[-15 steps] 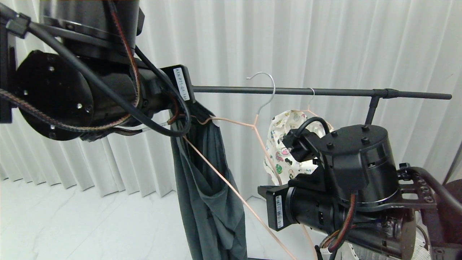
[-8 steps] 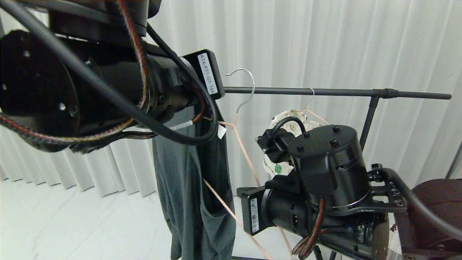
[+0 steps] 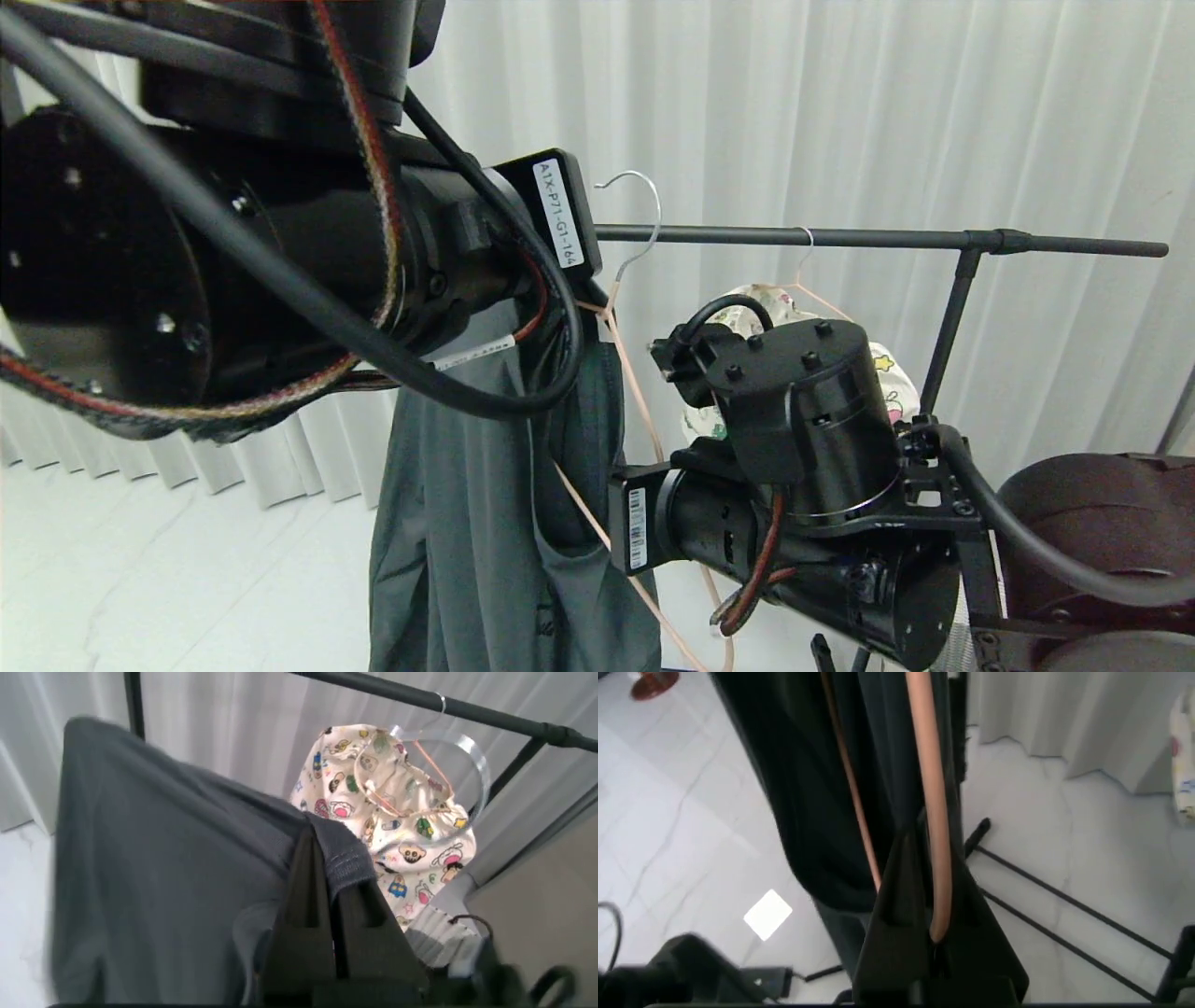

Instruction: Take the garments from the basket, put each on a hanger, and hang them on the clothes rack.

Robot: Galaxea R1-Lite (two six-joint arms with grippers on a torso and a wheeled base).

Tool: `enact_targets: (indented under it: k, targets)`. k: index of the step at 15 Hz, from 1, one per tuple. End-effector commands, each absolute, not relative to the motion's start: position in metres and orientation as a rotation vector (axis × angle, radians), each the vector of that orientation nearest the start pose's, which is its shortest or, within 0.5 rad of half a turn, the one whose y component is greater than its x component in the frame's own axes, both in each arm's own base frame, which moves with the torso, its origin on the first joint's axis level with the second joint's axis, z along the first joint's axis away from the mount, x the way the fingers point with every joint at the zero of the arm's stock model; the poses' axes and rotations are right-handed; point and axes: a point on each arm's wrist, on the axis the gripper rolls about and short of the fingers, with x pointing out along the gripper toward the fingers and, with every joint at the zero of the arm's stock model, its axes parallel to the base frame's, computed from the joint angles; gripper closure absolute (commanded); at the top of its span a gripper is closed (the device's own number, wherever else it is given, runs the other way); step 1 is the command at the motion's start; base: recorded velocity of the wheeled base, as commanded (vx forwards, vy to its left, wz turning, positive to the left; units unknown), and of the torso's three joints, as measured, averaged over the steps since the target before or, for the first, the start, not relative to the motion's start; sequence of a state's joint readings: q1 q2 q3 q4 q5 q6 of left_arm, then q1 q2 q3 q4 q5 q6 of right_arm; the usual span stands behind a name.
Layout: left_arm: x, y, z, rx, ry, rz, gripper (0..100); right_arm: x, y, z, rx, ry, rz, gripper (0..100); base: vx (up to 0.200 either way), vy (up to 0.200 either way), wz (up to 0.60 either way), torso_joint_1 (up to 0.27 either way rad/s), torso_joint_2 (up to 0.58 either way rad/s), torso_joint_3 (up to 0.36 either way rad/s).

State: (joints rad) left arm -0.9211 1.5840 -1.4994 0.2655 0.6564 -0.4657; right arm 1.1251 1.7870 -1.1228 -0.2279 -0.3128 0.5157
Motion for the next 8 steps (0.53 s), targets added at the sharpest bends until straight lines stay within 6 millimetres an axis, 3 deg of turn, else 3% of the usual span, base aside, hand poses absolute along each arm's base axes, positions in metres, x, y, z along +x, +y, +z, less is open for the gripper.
enact_targets:
  k: [1, 6, 7, 8]
  targets:
    - [0.175, -0.207, 0.327, -0.212, 0.302, -0.195, 100, 0.157, 0.299, 0.207, 0.209, 0.508, 0.675, 100, 0.0, 0.0, 0.0, 0.0, 0.0, 0.0]
    - [0.177, -0.209, 0.323, -0.2, 0.31, -0.195, 100, 0.158, 0.294, 0.219, 0.251, 0.446, 0.684, 100, 0.0, 0.0, 0.0, 0.0, 0.0, 0.0]
    - [0.178, -0.209, 0.322, -0.197, 0.313, -0.191, 0, 0.156, 0.29, 0.221, 0.246, 0.419, 0.681, 100, 0.0, 0.0, 0.0, 0.0, 0.0, 0.0]
    - [0.179, -0.207, 0.32, -0.191, 0.317, -0.184, 0, 0.156, 0.286, 0.221, 0.237, 0.399, 0.684, 100, 0.0, 0.0, 0.0, 0.0, 0.0, 0.0]
